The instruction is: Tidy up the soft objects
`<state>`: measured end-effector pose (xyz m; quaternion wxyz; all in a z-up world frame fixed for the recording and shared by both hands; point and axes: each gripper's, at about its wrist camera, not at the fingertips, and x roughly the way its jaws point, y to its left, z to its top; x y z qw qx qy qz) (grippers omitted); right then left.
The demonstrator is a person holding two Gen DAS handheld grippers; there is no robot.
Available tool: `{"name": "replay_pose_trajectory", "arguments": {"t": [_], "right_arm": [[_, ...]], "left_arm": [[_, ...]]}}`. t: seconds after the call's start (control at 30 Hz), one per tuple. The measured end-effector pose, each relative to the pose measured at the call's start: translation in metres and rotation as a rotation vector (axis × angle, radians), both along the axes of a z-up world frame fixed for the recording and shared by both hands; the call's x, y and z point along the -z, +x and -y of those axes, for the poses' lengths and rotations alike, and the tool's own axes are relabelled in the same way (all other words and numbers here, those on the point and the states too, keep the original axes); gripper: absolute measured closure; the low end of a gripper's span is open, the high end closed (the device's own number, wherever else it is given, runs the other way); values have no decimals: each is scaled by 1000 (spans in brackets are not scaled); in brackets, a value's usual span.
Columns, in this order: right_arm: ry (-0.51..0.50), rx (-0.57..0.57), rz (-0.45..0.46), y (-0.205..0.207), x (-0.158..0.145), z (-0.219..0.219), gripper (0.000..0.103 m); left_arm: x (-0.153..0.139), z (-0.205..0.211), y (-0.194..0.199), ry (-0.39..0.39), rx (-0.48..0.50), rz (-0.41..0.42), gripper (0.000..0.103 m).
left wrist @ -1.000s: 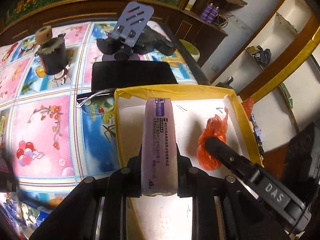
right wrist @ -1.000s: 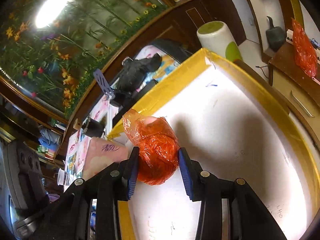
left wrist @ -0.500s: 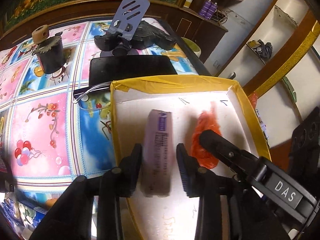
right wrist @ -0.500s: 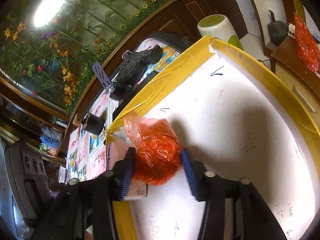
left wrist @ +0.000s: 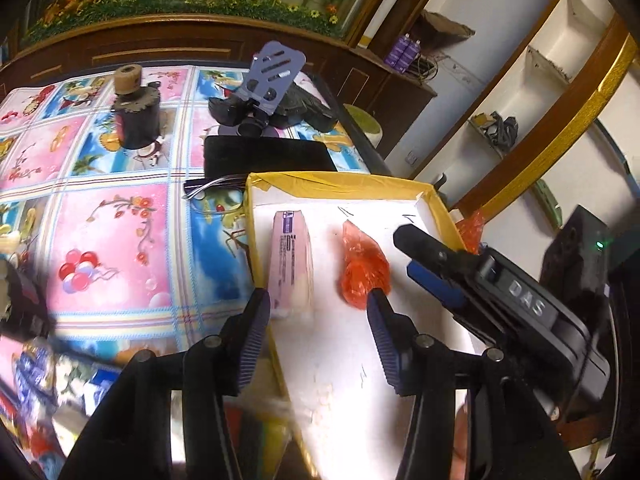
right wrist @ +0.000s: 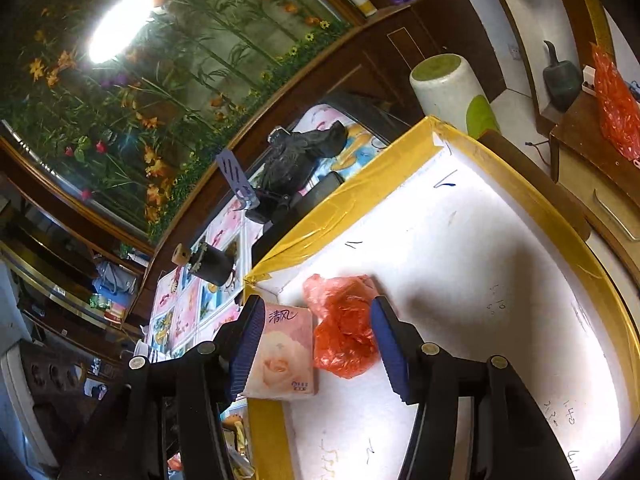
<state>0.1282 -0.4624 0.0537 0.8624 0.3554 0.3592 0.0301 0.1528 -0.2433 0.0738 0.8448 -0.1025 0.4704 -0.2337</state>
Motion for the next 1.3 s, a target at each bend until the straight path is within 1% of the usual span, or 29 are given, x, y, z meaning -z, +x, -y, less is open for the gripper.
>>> {"name": "replay_pose_trajectory", "arguments": {"t": [0.03, 0.13, 0.33, 0.43, 0.57, 0.67, 0.8, 0.87, 0.97, 1.0, 1.1, 1.17, 1.23, 1.3], "right_arm": [[-5, -4, 7, -1, -2, -1, 45], [-16, -14, 26, -3, -6, -4, 45], [-53, -40, 50, -7, -12, -15, 45], [-83, -59, 71, -10, -16, -25, 45], [-127, -90, 90, -12, -20, -39, 44], [-151, -101, 99, -14, -21, -45, 44], [-154, -106, 92, -14, -19, -46, 44], [-156, -106, 87, -13, -18, -47, 44], [-166, -114, 85, -11, -18, -50, 44], [-175, -116, 85, -11, -18, -52, 44], [-192, -125, 83, -11, -17, -56, 44], [-201, -127, 80, -10, -16, -58, 44], [-204, -128, 83, -10, -16, -59, 44], [-208, -131, 92, -10, -17, -60, 44]], "left_arm": [[-3, -6, -7, -11, -5, 11, 53], [-12, -26, -32, -36, -16, 51, 45], [-22, -71, -76, -30, -40, 114, 45], [-24, -96, -93, -23, -61, 130, 43], [-19, -134, -117, 17, -95, 136, 42], [-13, -171, -136, 59, -142, 137, 42], [-1, -231, -165, 146, -251, 135, 42], [5, -259, -174, 172, -312, 128, 41], [16, -296, -179, 230, -414, 118, 39], [19, -305, -178, 235, -437, 111, 39], [31, -318, -172, 225, -456, 78, 39], [40, -319, -168, 219, -442, 57, 39], [50, -315, -163, 234, -420, 37, 39], [60, -321, -162, 240, -427, 13, 39]]}}
